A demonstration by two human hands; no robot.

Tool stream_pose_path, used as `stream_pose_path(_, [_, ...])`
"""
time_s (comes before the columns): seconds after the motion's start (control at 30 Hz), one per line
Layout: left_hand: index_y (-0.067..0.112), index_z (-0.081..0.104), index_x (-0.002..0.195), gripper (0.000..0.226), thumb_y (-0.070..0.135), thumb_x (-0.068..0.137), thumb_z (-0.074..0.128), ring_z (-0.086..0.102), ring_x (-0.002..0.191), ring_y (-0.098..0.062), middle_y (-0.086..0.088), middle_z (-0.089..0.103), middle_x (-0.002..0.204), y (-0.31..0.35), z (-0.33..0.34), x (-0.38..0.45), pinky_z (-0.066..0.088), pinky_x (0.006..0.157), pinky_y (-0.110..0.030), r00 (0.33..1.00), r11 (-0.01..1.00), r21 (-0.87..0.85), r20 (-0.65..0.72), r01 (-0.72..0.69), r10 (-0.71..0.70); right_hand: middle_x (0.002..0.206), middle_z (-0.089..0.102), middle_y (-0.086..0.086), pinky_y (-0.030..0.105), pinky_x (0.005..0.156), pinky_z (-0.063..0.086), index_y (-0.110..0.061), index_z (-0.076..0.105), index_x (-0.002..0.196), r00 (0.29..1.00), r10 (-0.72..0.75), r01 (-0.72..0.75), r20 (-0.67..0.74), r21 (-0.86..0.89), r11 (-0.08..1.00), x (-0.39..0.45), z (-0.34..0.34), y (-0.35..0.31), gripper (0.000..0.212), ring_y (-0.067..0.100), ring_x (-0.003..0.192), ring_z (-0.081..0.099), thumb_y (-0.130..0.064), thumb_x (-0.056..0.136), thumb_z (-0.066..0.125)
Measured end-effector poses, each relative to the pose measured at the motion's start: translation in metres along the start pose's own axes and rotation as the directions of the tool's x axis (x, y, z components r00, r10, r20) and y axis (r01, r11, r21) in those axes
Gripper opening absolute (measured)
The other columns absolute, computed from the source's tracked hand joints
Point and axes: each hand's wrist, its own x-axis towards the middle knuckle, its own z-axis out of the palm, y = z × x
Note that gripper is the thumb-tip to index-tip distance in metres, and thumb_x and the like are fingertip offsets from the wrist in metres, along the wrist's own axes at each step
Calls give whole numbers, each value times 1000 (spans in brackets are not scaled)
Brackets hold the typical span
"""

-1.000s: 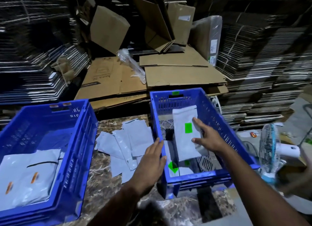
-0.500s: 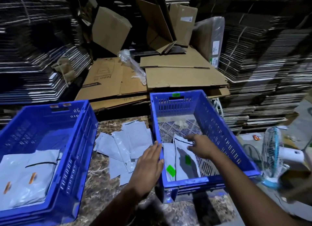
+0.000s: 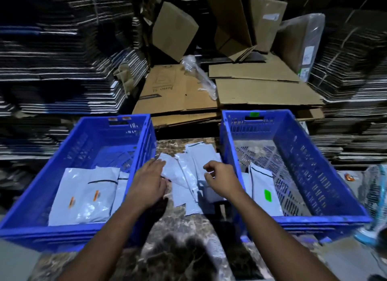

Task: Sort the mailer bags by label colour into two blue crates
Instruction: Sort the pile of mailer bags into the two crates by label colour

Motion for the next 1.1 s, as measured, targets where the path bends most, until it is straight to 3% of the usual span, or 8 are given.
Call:
stream_pose_path(0.3, [17,52,138,49,30,90,54,46,126,-27,-9,58,129,-43,2,-30,35,106,-33,999,997,-72,36,-18,21,118,58,13,37,92,46,-4,53,117,957,275,-175,97,-561,809,38,73,27,41,32,114,54,-37,93,57])
stream_pose_path(0.53, [15,65,118,36,23,84,58,57,102,-26,-6,66,103,-43,1,-33,45,90,-34,993,987,-131,-94,-90,78,119,63,12,35,86,52,-8,56,116,956,292,-207,-4,-716,667,45,74,16,23,27,110,63,-5,97,43])
stream_pose_path(0.6, [16,64,119,35,24,86,57,56,101,-26,-5,66,103,-42,0,-32,46,90,-34,990,984,-149,-119,-95,78,106,68,14,31,67,51,-5,57,109,957,260,-281,-126,-617,735,40,67,13,18,27,93,68,-3,96,45])
stream_pose_path(0.7, [18,63,119,34,28,88,54,55,101,-25,-4,65,100,-42,2,-32,46,89,-35,992,984,-157,-113,-80,63,72,56,6,23,41,24,-6,47,90,930,189,-291,-316,-314,904,25,58,2,11,18,55,50,-3,99,45])
stream_pose_path(0.83, [25,59,116,32,35,90,44,57,94,-25,-2,65,89,-41,5,-35,47,80,-35,995,993,-104,-87,-52,43,60,36,2,31,47,20,-11,37,82,938,139,-121,-318,74,990,-16,49,-15,25,14,50,33,-19,105,40])
stream_pose_path(0.97, [32,52,128,37,49,100,35,62,98,-24,2,68,100,-27,-2,-42,48,79,-34,1000,980,-200,24,0,5,69,41,16,41,53,34,-17,44,90,987,104,-36,-126,453,891,-70,51,-23,22,22,59,40,-34,103,44])
stream_pose_path(1.03, [29,53,128,38,51,101,38,63,106,-20,9,68,104,-12,-9,-43,47,78,-31,988,829,-543,137,136,-73,70,36,20,43,54,29,-19,45,92,993,111,-74,-32,561,825,-92,54,-30,27,23,58,32,-45,98,50])
stream_pose_path(1.1, [21,55,130,34,37,101,49,64,113,-13,9,68,118,7,-15,-46,48,82,-22,963,444,-855,241,269,-120,76,42,26,43,57,30,-21,47,98,994,109,-105,30,592,799,-106,54,-35,27,25,60,32,-46,92,55])
